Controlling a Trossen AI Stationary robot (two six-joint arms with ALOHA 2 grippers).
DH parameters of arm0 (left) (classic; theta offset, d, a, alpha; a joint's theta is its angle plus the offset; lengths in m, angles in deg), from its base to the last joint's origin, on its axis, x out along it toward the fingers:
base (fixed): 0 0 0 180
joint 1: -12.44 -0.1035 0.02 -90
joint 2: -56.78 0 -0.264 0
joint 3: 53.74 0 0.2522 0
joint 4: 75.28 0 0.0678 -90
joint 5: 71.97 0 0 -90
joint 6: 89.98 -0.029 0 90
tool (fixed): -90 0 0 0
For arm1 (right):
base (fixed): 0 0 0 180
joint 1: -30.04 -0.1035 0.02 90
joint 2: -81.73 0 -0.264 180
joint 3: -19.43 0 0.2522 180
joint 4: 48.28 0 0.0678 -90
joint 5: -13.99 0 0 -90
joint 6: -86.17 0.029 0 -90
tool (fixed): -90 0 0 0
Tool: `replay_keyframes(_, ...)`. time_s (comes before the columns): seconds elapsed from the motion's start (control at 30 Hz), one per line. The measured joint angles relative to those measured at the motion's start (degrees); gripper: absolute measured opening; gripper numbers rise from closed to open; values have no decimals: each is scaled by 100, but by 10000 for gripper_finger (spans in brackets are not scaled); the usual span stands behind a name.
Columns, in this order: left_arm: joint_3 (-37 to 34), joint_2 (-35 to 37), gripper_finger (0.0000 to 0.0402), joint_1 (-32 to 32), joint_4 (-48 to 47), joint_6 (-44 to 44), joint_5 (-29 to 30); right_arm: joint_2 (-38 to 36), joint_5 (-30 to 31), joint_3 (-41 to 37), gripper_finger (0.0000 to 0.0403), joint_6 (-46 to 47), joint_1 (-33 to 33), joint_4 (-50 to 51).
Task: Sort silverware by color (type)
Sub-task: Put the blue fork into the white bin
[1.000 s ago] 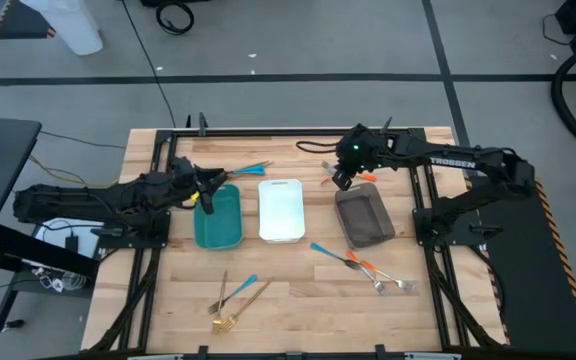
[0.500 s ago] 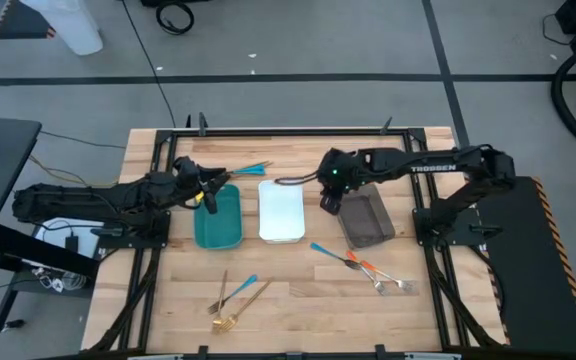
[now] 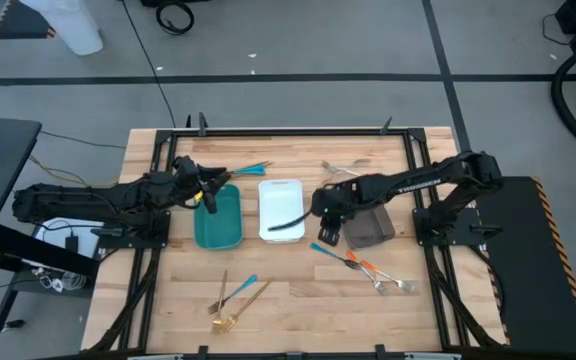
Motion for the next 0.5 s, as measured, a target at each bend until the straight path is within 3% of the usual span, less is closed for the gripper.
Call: replay_keyframes(0.5,0,0,134,0,36,-2,-43,852,-334,-4,121,1137,-958,388)
